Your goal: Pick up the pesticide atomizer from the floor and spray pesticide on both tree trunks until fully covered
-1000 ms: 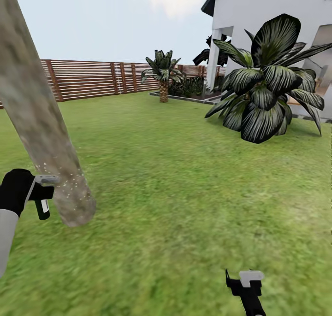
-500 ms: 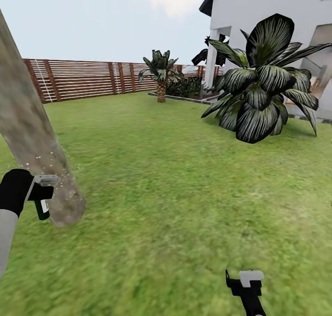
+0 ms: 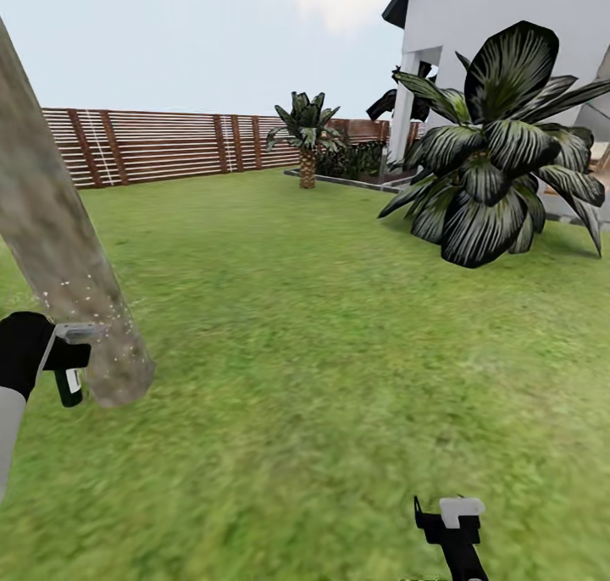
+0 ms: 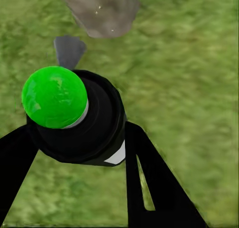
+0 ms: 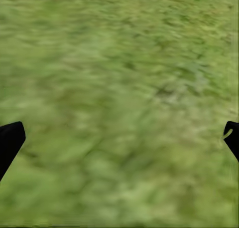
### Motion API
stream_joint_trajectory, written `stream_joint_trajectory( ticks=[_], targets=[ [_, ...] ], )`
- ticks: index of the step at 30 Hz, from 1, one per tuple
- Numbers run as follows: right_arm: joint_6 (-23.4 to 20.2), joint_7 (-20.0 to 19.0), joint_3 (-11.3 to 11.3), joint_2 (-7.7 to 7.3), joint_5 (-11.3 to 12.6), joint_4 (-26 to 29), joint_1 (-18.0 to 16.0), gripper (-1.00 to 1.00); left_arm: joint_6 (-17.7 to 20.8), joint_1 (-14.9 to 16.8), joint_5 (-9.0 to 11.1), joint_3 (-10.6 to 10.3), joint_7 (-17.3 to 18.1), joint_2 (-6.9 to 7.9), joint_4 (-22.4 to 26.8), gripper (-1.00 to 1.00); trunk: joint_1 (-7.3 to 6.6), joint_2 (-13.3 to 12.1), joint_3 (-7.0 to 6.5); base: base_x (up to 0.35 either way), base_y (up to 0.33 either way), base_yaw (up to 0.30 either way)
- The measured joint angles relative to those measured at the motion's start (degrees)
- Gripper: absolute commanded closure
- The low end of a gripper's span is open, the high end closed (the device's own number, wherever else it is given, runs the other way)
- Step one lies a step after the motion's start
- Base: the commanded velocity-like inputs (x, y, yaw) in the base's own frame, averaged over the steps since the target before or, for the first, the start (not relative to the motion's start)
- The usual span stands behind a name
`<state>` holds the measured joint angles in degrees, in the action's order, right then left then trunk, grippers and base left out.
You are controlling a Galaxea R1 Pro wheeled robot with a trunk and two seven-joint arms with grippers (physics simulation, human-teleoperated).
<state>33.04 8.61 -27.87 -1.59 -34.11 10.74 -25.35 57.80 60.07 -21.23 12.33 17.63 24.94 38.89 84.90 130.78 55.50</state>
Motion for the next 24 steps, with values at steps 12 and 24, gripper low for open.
stream_joint_trajectory(
  ticks=[12, 24],
  targets=[
    [0.0, -0.02, -0.01, -0.06, 0.0, -0.01, 0.01, -1.0, -0.01, -0.05, 0.27, 1.69, -0.42, 0.47, -0.01, 1.0, -0.03, 0.0, 0.0, -0.065, -0.008, 0.145],
    [0.0, -0.02, -0.01, -0.05, 0.0, -0.01, 0.01, -1.0, -0.56, -1.03, -0.26, 1.43, -0.6, -1.42, -0.59, 1.0, -0.02, 0.0, 0.0, 0.092, 0.0, 0.0]
  ],
)
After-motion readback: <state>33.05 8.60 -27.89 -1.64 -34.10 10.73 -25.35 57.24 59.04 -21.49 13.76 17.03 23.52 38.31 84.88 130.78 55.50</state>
